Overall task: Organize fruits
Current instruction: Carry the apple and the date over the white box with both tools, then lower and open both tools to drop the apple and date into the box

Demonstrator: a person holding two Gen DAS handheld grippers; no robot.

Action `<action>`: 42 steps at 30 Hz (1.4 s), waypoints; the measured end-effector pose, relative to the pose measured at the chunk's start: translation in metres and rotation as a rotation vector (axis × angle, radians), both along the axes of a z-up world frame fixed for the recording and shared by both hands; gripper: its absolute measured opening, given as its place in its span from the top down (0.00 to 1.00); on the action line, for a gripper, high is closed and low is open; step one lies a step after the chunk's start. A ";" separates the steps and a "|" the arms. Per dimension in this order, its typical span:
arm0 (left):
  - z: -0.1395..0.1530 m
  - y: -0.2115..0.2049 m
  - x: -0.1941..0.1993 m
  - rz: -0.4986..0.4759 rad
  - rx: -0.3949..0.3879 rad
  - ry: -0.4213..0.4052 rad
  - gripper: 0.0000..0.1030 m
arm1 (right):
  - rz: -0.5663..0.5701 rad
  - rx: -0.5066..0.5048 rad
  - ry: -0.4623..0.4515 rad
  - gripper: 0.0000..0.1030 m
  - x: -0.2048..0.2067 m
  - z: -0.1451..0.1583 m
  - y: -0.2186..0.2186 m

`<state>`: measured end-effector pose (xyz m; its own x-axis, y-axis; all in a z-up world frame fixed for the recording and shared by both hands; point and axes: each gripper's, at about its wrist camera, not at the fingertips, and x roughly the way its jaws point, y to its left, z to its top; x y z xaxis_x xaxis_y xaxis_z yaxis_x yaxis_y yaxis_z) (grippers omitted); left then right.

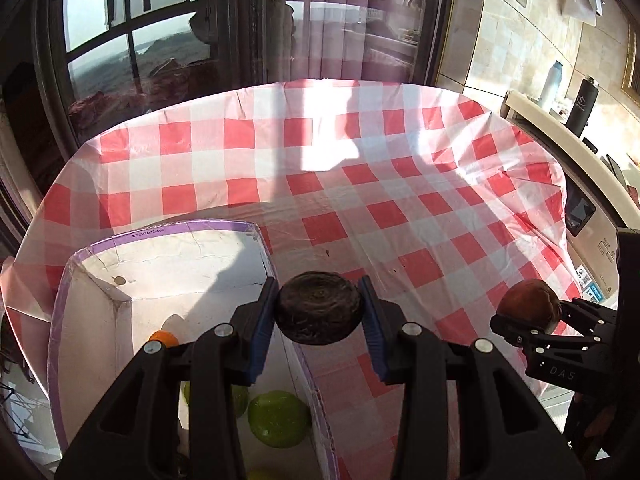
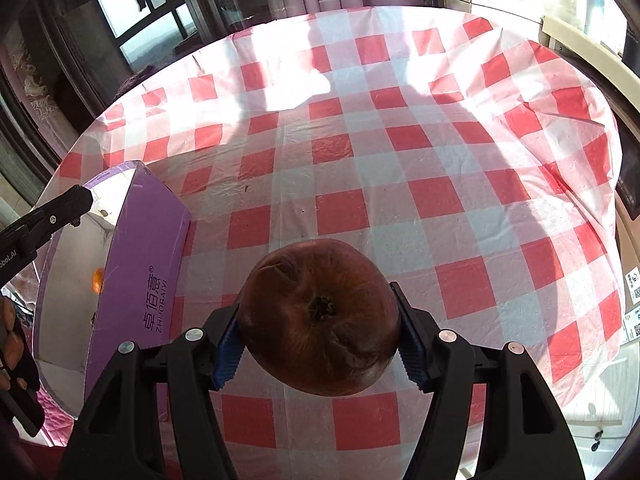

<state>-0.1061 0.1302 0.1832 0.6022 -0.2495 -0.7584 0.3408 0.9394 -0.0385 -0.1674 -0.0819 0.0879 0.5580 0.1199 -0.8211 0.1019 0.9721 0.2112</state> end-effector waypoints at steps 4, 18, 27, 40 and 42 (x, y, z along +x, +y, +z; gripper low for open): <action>0.003 0.032 0.000 0.061 -0.024 -0.003 0.61 | 0.040 -0.010 -0.008 0.39 0.006 0.008 0.014; -0.019 0.130 -0.015 0.301 -0.023 0.073 0.61 | 0.510 -0.110 -0.089 0.39 0.040 0.049 0.165; -0.053 0.182 -0.036 0.471 0.024 0.202 0.61 | 0.916 -0.172 -0.021 0.39 0.025 0.024 0.271; -0.101 0.189 -0.053 0.461 0.108 0.329 0.61 | 1.093 -0.307 0.158 0.39 0.008 -0.039 0.319; -0.102 0.186 -0.050 0.444 0.130 0.330 0.61 | 1.101 -0.321 0.159 0.39 0.008 -0.041 0.323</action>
